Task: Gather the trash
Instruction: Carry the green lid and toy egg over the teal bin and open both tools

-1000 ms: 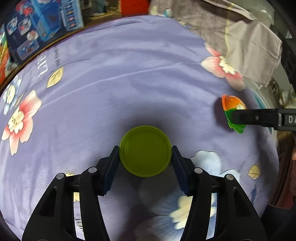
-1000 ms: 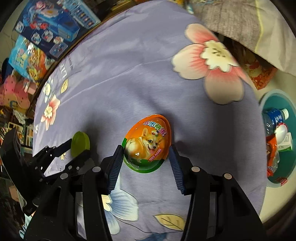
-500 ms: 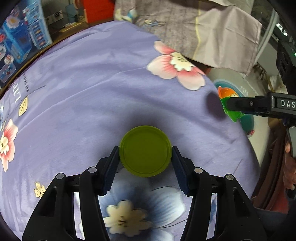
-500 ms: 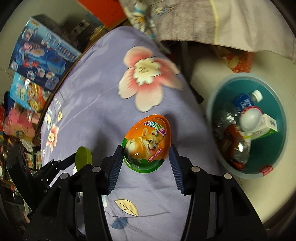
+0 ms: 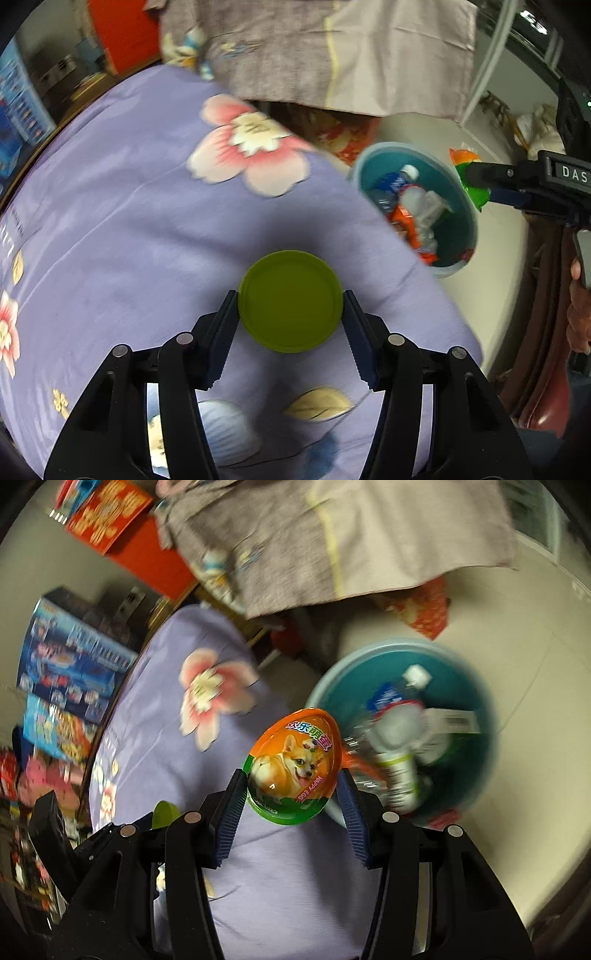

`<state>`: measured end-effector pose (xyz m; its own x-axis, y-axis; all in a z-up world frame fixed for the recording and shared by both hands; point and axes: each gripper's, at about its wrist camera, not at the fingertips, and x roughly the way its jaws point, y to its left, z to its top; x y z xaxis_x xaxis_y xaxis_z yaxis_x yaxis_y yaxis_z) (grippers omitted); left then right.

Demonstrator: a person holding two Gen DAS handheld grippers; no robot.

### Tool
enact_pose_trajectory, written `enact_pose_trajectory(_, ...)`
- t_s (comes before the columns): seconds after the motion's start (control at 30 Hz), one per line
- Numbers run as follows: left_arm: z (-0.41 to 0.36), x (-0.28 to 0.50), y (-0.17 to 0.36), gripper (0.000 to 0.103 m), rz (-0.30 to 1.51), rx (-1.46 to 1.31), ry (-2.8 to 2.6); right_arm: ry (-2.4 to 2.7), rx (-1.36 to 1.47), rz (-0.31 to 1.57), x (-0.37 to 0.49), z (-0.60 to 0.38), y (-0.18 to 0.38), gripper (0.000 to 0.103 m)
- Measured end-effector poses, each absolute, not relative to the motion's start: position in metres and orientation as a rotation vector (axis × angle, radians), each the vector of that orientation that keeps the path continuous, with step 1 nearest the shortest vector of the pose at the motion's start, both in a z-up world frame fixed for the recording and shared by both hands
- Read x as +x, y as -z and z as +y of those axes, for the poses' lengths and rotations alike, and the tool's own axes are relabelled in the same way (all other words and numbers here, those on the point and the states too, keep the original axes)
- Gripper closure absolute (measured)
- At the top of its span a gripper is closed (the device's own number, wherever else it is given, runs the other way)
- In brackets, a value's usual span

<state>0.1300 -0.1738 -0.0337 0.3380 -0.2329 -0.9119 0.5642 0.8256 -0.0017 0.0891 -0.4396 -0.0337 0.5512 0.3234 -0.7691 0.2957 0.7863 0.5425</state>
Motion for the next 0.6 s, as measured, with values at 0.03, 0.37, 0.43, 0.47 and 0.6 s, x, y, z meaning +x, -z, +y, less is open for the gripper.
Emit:
enact_pose_trajectory(0.03, -0.184, 0.129, 0.033, 0.046, 1.109, 0.353, 0.546, -0.006, 0.704, 1.004, 0.086, -0.448, 0.034, 0.055)
enact_pose_trajectory(0.37, -0.262, 0.123, 0.042, 0.046, 1.117, 0.416, 0.657, 0.06, 0.776, 0.989, 0.064, -0.501, 0.054, 0.055)
enact_pose_trajectory(0.43, -0.276, 0.122, 0.046, 0.046, 1.122, 0.431, 0.675, 0.064, 0.787, 0.993, 0.063, -0.506, 0.059, 0.055)
enact_pose_trajectory(0.47, -0.281, 0.123, 0.048, 0.046, 1.125, 0.434, 0.682, 0.065, 0.791, 0.997, 0.064, -0.509, 0.062, 0.055)
enact_pose_trajectory(0.6, -0.301, 0.126, 0.056, 0.046, 1.142, 0.435, 0.706, 0.072, 0.802, 1.007, 0.067, -0.517, 0.07, 0.055)
